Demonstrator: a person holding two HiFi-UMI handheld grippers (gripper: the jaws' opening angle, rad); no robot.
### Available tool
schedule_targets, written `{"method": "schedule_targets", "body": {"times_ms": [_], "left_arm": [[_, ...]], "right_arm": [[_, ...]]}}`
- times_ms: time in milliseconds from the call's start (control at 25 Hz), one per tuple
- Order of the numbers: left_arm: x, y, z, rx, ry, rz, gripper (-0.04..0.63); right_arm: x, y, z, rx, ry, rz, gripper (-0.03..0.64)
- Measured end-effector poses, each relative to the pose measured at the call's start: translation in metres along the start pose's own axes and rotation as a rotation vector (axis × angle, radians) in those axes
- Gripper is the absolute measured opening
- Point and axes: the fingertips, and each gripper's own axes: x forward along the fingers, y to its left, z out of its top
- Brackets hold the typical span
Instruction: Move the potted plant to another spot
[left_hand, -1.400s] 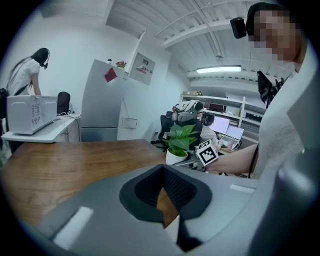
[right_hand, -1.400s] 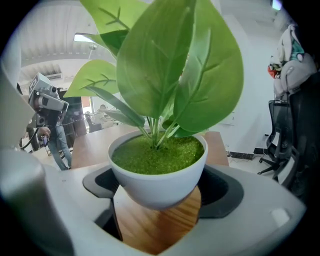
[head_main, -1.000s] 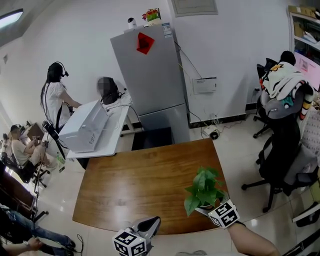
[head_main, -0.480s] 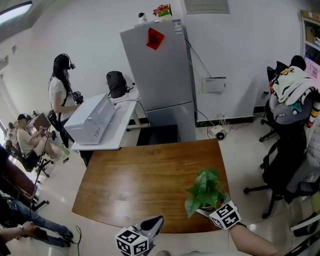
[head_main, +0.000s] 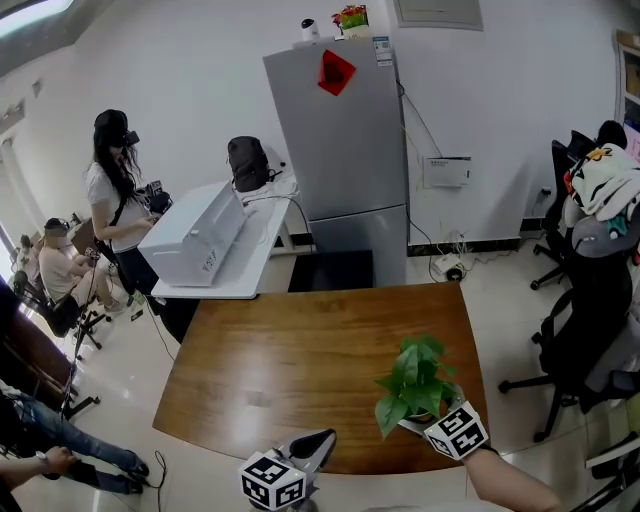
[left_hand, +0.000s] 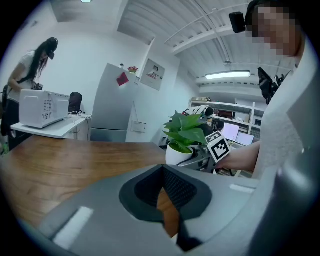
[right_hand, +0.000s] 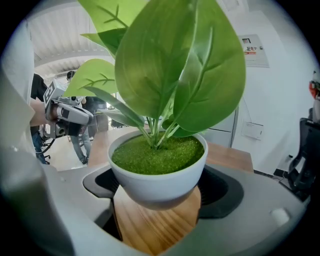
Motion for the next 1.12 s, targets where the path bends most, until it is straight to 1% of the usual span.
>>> {"method": "schedule_targets", "body": {"times_ms": [200, 440, 760, 960, 1120], "left_arm": [[-0.030, 0.048, 0.007, 0.010, -0.002, -0.010, -0.012], [-0.084, 0.113, 0.017, 0.024, 0.004, -0.020, -0.012], [-0.170, 0.199, 0.002, 0.031, 0.024, -0.026, -0.012], [-0.215, 0.239, -0.016, 0.022, 0.037, -0.014, -0.012], [-0.255, 0.269, -0.028, 0.002, 0.031, 0.024, -0.012]], "right_arm": [[0.040, 0.028, 0.028, 0.000, -0.007, -0.005, 0.465], [0.093, 0.077, 0.069, 0.024, -0.022, -0.016, 0.466], [0.174, 0.163, 0.109, 0.033, -0.037, -0.021, 0.465], [0.229, 0.214, 0.131, 0.013, -0.043, 0.011, 0.465], [0.283, 0.262, 0.141, -0.011, -0.040, 0.080, 0.466]]}}
